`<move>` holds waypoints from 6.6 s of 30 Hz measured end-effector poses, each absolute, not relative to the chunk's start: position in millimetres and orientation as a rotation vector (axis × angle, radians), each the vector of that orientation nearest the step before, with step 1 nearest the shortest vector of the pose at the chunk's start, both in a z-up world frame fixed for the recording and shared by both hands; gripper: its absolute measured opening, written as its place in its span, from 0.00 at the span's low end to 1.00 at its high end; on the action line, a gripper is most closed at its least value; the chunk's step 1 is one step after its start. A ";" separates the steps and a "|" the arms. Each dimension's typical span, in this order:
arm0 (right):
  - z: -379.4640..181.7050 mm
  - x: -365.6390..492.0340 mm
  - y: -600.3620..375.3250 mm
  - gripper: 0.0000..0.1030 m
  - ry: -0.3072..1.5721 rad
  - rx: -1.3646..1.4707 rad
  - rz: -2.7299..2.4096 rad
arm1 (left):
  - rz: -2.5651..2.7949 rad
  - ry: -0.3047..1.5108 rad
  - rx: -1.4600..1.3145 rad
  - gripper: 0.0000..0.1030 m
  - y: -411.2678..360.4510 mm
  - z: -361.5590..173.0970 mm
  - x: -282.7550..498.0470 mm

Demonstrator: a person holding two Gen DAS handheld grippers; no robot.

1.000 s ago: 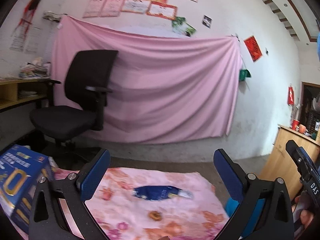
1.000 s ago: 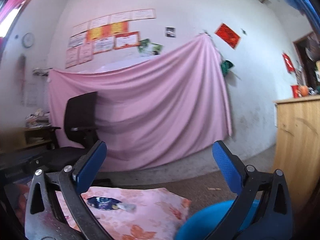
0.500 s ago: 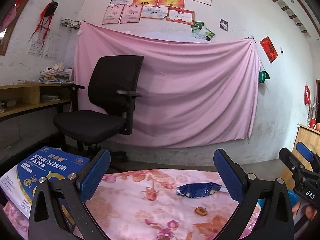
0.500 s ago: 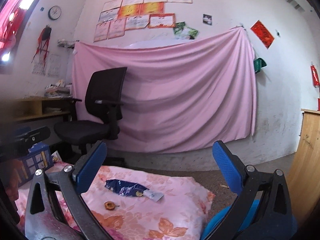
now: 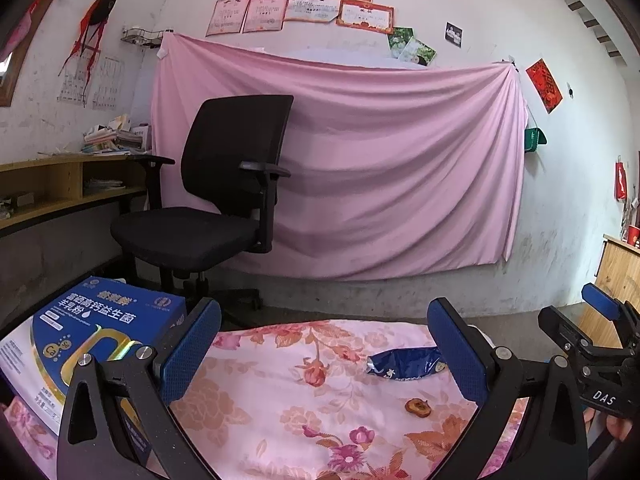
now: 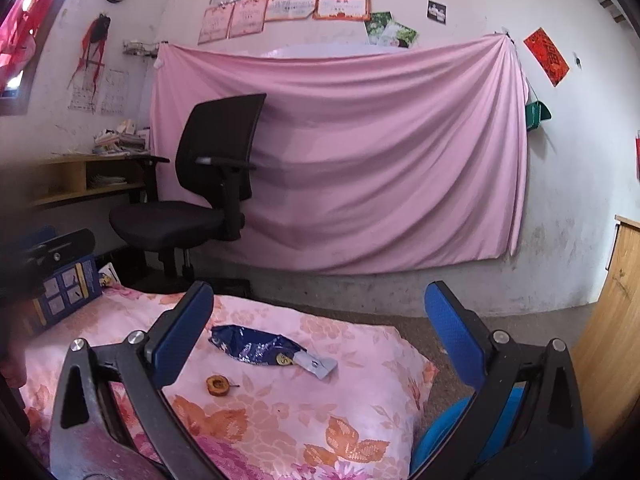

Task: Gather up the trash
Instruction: 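Move both grippers back to the bed toward the brown round piece, then grasp the brown round slice with the left gripper while the right gripper grasps the blue wrapper, then lift the brown slice and blue wrapper and carry both over the blue basin, then open both grippers to drop the slice and wrapper into the basin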

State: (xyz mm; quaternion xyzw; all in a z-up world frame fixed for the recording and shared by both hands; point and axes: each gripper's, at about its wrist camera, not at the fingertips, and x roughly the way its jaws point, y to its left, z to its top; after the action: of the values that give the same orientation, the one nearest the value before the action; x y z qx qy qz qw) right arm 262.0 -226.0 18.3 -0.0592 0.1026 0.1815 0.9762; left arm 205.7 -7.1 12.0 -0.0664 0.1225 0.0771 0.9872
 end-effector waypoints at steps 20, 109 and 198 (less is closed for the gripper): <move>-23.0 342.4 -252.6 1.00 0.595 0.038 0.353 | -0.113 0.740 -0.099 0.71 -35.2 -52.6 292.5; 61.5 232.0 -285.7 0.32 0.141 0.086 0.386 | -0.156 0.166 -0.119 0.23 -87.2 92.7 223.0; -11.1 214.3 -433.0 1.00 0.469 0.312 -0.091 | -0.352 0.522 -0.124 0.98 -195.1 40.0 283.2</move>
State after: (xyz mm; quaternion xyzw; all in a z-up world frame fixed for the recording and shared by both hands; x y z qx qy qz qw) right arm 214.3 -433.0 -11.1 0.1541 0.2314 -0.0447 0.9595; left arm 283.2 -195.1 40.0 -0.0607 0.2565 -0.1732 0.9489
